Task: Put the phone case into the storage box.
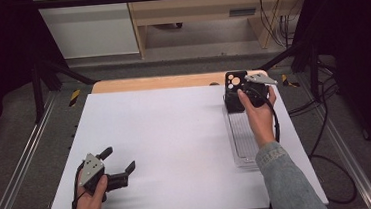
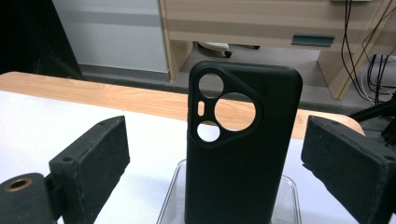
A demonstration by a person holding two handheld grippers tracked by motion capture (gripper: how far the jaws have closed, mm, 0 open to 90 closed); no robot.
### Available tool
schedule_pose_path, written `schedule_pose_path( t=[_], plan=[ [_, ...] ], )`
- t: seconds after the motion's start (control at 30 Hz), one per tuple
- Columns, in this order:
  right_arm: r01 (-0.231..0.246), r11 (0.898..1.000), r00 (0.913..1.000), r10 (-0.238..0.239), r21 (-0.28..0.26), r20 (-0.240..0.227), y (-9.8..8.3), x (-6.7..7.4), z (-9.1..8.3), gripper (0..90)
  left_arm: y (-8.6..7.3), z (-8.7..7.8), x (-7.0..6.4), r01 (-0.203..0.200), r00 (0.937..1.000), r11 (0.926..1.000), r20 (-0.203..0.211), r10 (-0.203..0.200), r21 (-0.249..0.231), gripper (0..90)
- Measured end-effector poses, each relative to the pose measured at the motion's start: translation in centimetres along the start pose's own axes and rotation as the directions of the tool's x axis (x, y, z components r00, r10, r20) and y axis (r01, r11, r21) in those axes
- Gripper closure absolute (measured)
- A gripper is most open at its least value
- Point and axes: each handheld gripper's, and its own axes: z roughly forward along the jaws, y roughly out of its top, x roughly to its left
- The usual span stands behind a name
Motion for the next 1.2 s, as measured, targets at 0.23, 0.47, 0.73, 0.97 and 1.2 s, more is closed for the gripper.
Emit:
schedule_pose_path(
  t=[0.23,0.47,0.73,0.97,1.2],
  plan=[
    [0.001,1.0,0.9999,-0.001,-0.006,-0.011,0.2,0.1,-0.3,7.5,0.0,0.0,0.0,0.001,1.0,1.0,-0.002,-0.001,-0.001,4.3],
    [-0.004,1.0,0.9996,0.003,-0.014,-0.027,0.5,0.3,-0.8,7.0,0.0,0.0,0.0,0.0,1.0,1.0,-0.002,0.0,-0.001,4.3],
    [0.004,1.0,0.999,-0.005,-0.028,-0.044,1.0,0.5,-1.3,6.5,0.0,-0.1,0.0,0.001,1.0,1.0,-0.004,-0.001,-0.003,4.2],
    [0.009,0.999,0.9984,-0.011,-0.038,-0.055,1.3,0.9,-1.8,6.1,0.0,-0.1,0.2,0.002,0.9999,1.0,-0.01,-0.002,-0.004,4.2],
    [0.003,0.999,0.9975,-0.006,-0.052,-0.071,1.6,1.2,-2.3,5.6,0.0,-0.2,0.3,0.004,0.9999,1.0,-0.015,-0.004,-0.006,4.0]
  ],
)
